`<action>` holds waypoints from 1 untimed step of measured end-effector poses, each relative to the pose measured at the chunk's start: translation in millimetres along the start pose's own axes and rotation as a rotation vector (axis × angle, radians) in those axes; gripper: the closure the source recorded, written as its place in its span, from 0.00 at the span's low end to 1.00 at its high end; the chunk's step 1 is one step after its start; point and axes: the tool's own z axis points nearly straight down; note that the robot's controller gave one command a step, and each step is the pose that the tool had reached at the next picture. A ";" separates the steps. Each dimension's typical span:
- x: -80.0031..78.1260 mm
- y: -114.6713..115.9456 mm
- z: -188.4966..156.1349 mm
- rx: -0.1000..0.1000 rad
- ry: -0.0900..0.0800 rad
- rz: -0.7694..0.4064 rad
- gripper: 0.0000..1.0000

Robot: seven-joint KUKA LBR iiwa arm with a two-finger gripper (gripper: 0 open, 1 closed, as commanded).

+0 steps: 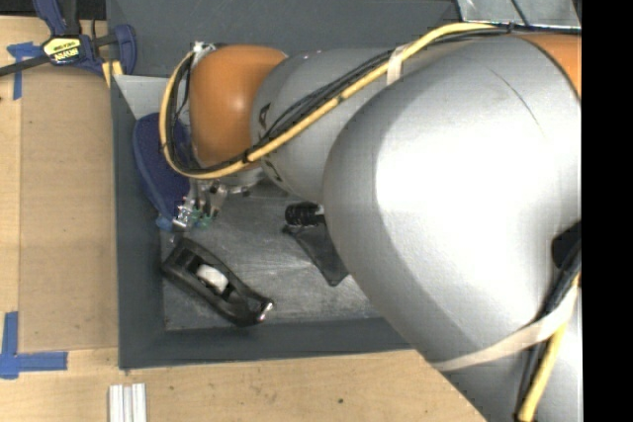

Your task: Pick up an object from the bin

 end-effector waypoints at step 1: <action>-3.6 -1.5 -2.7 -0.001 0.005 0.001 0.00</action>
Offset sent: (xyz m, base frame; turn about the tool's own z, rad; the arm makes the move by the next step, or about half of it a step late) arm 0.0000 0.0000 0.0000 0.0000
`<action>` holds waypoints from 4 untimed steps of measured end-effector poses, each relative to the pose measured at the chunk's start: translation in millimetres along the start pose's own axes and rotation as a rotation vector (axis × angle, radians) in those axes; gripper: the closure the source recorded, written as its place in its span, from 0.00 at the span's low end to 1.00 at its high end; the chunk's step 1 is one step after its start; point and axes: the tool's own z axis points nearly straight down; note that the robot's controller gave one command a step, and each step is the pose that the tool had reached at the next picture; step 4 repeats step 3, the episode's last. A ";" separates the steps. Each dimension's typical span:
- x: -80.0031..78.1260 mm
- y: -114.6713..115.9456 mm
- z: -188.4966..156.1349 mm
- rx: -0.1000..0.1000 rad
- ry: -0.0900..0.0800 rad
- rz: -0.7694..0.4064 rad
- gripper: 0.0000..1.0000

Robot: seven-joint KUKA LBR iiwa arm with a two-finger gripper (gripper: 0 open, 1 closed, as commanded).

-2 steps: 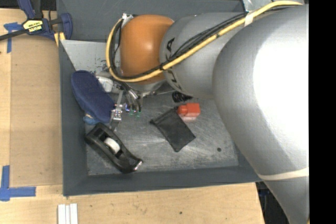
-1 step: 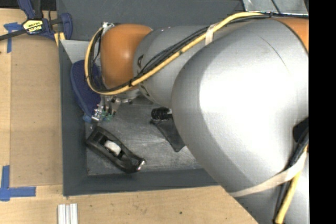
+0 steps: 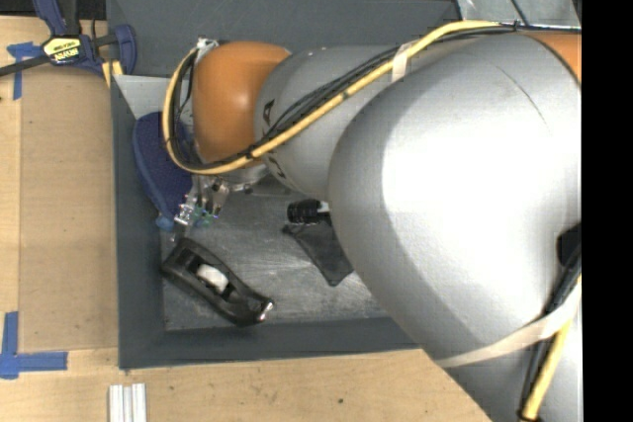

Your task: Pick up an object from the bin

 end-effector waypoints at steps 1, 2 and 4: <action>0.6 0.1 0.2 0.000 0.001 -0.001 1.00; -1.5 0.5 -49.9 -0.006 0.001 0.000 1.00; -4.2 1.2 -122.8 -0.008 0.000 -0.001 1.00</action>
Offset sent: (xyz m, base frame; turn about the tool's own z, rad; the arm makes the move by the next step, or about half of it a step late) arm 0.0000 0.0000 0.0000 0.0000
